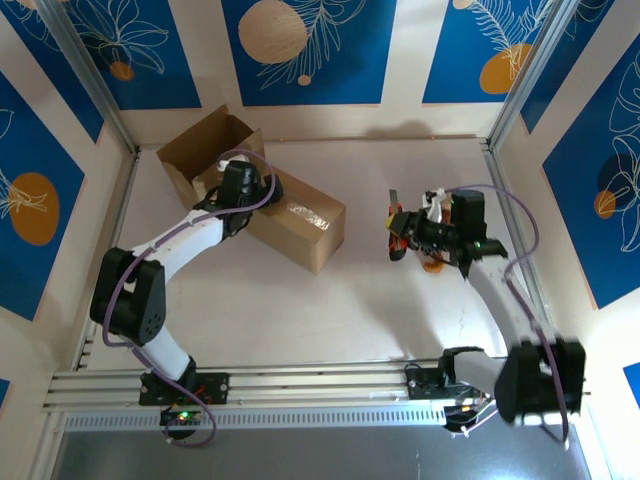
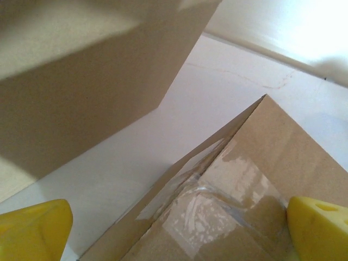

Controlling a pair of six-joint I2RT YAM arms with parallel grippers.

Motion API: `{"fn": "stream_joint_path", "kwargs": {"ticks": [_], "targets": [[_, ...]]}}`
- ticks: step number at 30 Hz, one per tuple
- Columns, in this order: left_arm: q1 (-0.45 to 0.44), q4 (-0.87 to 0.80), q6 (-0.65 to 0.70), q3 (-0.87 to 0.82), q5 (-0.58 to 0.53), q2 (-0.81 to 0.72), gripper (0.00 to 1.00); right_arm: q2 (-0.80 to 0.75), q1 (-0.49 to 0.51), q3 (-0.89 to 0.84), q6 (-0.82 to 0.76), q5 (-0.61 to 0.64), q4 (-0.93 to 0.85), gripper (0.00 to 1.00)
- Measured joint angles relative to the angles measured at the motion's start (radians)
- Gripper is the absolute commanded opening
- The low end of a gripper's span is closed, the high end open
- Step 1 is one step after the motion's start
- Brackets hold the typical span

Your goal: Unpack the express box

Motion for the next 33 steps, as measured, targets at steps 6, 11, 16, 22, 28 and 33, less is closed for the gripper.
{"fn": "stream_joint_path", "kwargs": {"ticks": [6,11,16,22,28,33], "targets": [[0.0,-0.182,0.09,0.086,0.013,-0.047,1.0,0.42,0.022,0.139,-0.17,0.096,-0.003,0.0],[0.0,-0.272,0.133,0.107,0.015,-0.172,1.0,0.595,0.074,0.21,-0.199,0.236,-0.018,0.0],[0.0,-0.342,0.15,0.113,0.019,-0.304,1.0,0.612,0.127,0.231,-0.18,0.338,-0.044,0.0],[0.0,-0.478,0.159,0.127,0.039,-0.362,1.0,0.621,0.154,0.243,-0.086,0.386,-0.06,0.0],[0.0,-0.574,0.159,0.097,0.046,-0.418,1.0,0.626,0.188,0.228,0.056,0.431,-0.024,0.07],[0.0,-0.604,0.159,0.048,0.058,-0.471,1.0,0.586,0.19,0.145,0.163,0.435,0.075,0.21]]}}
